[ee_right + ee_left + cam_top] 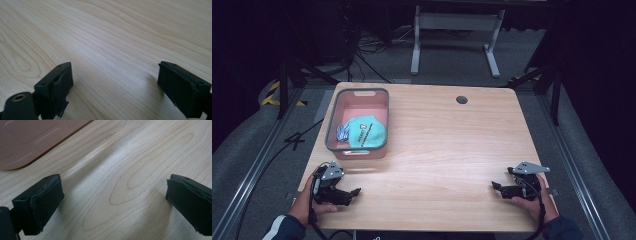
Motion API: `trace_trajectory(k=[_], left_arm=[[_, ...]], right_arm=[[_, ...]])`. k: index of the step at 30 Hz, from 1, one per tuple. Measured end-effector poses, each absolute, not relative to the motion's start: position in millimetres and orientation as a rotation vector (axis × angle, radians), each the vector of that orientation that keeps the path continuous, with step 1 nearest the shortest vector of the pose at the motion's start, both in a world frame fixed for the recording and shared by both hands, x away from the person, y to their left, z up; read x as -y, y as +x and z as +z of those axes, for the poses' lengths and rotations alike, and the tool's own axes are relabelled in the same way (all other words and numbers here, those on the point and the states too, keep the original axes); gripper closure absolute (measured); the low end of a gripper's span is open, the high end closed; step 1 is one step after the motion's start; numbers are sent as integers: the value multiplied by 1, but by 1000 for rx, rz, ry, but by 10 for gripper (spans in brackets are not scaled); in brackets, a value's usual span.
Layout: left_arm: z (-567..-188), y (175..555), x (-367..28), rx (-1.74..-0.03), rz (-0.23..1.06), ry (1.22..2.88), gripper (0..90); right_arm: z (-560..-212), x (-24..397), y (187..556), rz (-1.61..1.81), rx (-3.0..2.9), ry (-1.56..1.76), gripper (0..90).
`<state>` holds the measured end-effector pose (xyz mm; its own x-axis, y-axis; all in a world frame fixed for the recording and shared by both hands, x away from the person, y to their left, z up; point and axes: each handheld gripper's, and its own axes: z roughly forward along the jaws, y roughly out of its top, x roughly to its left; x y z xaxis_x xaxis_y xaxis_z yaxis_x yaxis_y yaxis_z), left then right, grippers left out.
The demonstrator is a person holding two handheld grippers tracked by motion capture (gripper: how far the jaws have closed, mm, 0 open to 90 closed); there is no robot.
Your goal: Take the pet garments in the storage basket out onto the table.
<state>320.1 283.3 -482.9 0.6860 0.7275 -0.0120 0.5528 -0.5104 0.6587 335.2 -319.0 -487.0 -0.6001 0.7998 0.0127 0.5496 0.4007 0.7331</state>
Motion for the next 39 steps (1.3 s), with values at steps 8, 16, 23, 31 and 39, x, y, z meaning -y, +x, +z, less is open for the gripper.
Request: trace_trajectory(k=[8,16,23,31,39], left_arm=[[-479,321,-286,-966,347,2258,88],[-458,320,-285,-940,376,2238,176],[-425,321,-287,-912,433,2221,209],[-391,336,-290,-907,470,2207,209],[-370,359,-283,-908,492,2268,209]], right_arm=[[-487,319,335,1020,-2323,1168,134],[-487,319,335,1020,-2323,1167,134],[-487,319,335,1023,-2322,1167,135],[-487,319,335,1022,-2322,1167,134],[-487,319,335,1023,-2322,1167,135]])
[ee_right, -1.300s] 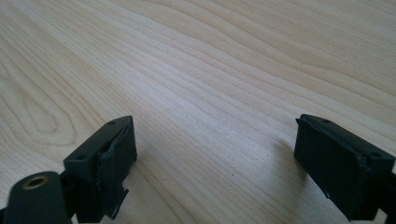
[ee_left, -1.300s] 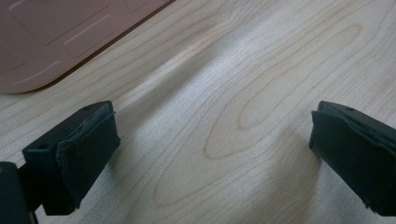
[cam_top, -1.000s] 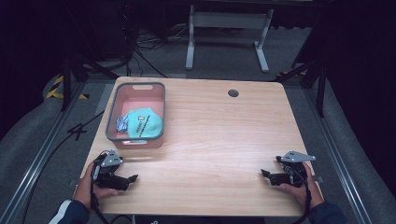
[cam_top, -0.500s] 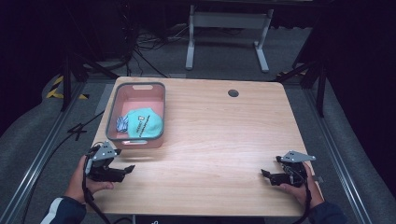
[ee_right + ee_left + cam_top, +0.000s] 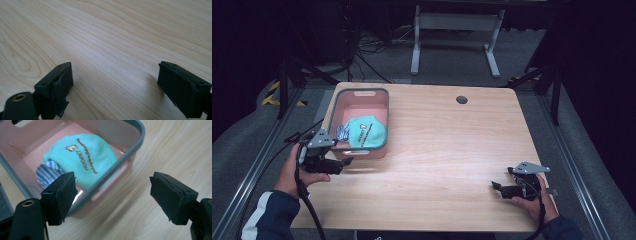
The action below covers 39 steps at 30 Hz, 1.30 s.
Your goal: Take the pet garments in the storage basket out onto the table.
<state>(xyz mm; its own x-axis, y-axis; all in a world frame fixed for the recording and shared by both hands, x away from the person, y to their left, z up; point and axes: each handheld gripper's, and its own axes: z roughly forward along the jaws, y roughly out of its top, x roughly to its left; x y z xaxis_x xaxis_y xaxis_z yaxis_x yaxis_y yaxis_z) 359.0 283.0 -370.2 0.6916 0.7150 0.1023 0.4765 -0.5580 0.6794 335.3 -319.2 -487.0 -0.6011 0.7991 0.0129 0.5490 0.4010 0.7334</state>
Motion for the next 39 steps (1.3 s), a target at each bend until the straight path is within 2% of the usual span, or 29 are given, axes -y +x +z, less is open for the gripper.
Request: trace_trajectory(k=[18,24,29,31,39], left_arm=[[-357,445,-244,-924,440,2424,204],[-368,472,-239,-973,396,2510,194],[-384,493,-237,-1097,382,2517,191],[-392,500,-236,-1135,335,2515,192],[-410,513,-224,-1135,264,2609,191]], right_arm=[[-487,319,335,1020,-2324,1167,134],[-487,319,335,1021,-2324,1167,135],[-487,319,335,1024,-2323,1167,134],[-487,319,335,1025,-2324,1166,135],[-487,320,335,1020,-2326,1163,135]])
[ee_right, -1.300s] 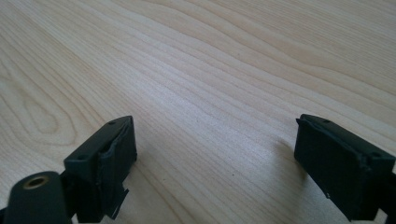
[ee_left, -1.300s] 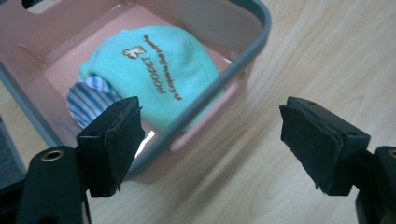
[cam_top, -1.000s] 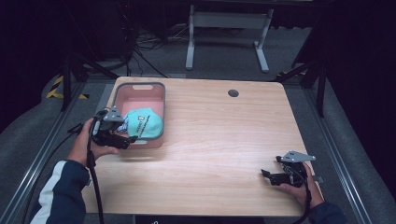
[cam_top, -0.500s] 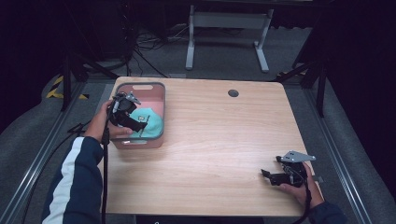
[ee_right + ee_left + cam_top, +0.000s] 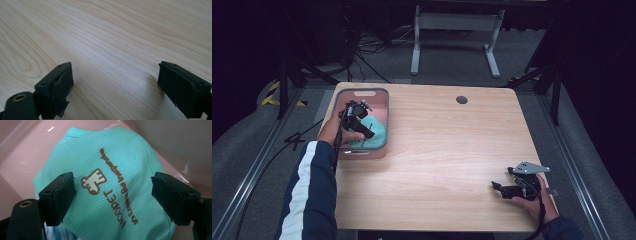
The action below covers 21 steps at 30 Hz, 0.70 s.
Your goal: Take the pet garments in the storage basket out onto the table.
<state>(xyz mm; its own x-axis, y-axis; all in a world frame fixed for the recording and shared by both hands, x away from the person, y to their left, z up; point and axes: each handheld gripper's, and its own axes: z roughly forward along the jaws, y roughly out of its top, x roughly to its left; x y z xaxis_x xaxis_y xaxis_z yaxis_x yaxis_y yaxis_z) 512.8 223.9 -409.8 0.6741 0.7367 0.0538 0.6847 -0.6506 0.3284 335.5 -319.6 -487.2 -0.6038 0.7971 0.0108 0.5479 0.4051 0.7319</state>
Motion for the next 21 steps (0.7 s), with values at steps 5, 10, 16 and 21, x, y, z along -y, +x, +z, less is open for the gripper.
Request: trace_trajectory(k=[5,10,16,21], left_arm=[[-418,516,-221,-1158,245,2645,178],[-425,520,-221,-1188,267,2668,177],[-431,525,-221,-1245,288,2675,167],[-436,529,-220,-1309,285,2698,193]], right_arm=[[-487,320,335,1020,-2326,1163,135],[-487,320,336,1025,-2324,1163,135],[-487,320,335,1021,-2326,1165,135],[-487,320,335,1021,-2326,1164,135]])
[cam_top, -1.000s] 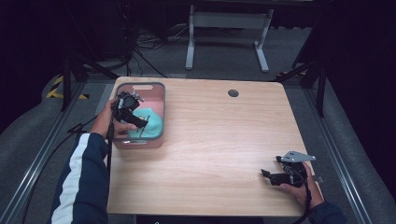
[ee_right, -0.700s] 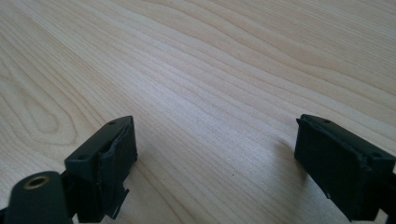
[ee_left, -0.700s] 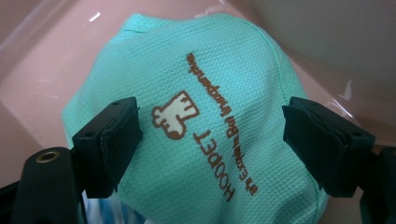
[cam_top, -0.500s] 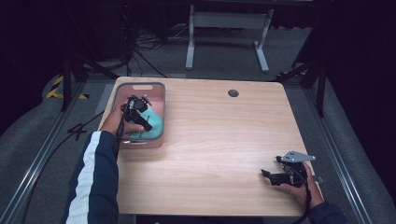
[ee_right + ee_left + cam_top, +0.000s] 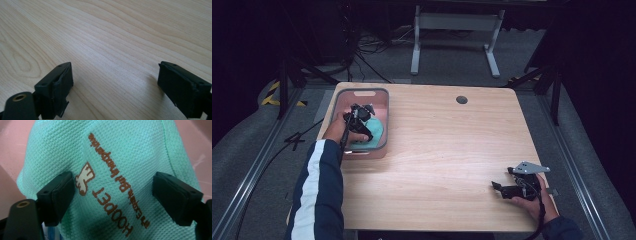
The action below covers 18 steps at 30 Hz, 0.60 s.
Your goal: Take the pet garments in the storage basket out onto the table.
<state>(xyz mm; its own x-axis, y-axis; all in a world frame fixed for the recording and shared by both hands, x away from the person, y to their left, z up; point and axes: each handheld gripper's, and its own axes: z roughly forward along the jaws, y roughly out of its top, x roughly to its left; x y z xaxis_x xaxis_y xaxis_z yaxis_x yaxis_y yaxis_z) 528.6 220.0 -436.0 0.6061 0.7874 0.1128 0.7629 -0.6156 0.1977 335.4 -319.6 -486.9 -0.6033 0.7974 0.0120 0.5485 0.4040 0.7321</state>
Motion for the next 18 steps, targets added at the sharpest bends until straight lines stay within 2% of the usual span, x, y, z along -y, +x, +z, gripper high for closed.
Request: trace_trajectory(k=[4,6,10,18], left_arm=[[-434,529,-222,-1326,264,2692,323],[-432,529,-223,-1336,254,2699,417],[-431,527,-222,-1308,312,2749,580],[-426,521,-218,-1284,424,2762,686]], right_arm=[[-487,320,335,1022,-2326,1164,135],[-487,320,335,1022,-2326,1164,135],[-487,320,335,1022,-2326,1164,135],[-487,320,335,1021,-2325,1165,135]])
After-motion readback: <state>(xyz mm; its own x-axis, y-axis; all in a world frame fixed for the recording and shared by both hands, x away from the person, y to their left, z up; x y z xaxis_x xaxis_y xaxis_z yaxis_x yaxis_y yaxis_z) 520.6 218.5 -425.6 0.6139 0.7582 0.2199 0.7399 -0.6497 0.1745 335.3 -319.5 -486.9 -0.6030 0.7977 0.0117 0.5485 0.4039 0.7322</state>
